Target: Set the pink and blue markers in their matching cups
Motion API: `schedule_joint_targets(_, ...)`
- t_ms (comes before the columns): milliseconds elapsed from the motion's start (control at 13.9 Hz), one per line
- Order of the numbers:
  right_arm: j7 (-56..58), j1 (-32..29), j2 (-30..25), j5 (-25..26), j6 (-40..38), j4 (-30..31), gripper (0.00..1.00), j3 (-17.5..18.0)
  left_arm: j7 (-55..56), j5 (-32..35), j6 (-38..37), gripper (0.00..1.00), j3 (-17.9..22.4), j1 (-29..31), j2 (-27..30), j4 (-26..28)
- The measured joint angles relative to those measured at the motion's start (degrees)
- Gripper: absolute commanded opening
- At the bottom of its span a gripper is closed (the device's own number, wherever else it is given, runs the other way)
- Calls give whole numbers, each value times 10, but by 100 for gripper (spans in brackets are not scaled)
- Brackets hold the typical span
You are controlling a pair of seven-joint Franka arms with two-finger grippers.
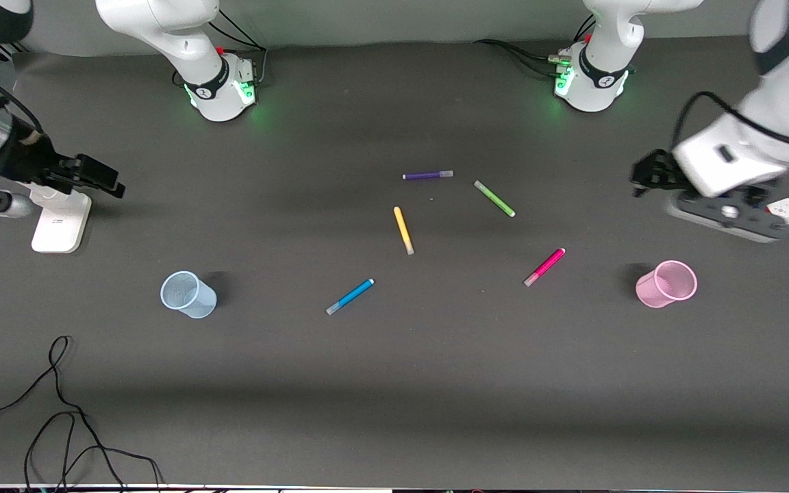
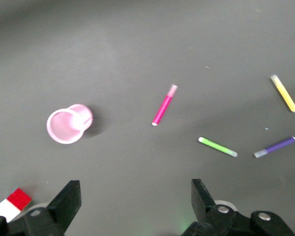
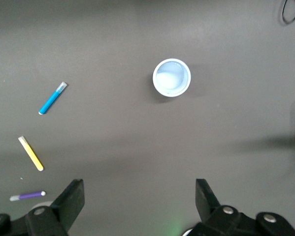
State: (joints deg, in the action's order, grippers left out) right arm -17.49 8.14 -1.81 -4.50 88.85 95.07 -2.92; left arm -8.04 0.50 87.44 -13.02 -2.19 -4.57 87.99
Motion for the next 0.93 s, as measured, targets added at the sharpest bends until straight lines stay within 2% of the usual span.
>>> schedule_joint_targets(216,-162,52,45,-14,2,-28,100,3,-26,0,6,99,-34,-3,0,25)
schedule_joint_targets(503,-337,125,140,-19,12,-76,100,5,-76,0,44,99,-36,-3,0,74)
schedule_joint_targets(719,-424,162,207,-36,44,-84,100,5,-99,1,116,99,-37,-3,1,137)
schedule_joint_targets(934,-491,165,273,-82,101,-92,100,4,-104,6,212,99,-38,-3,7,221)
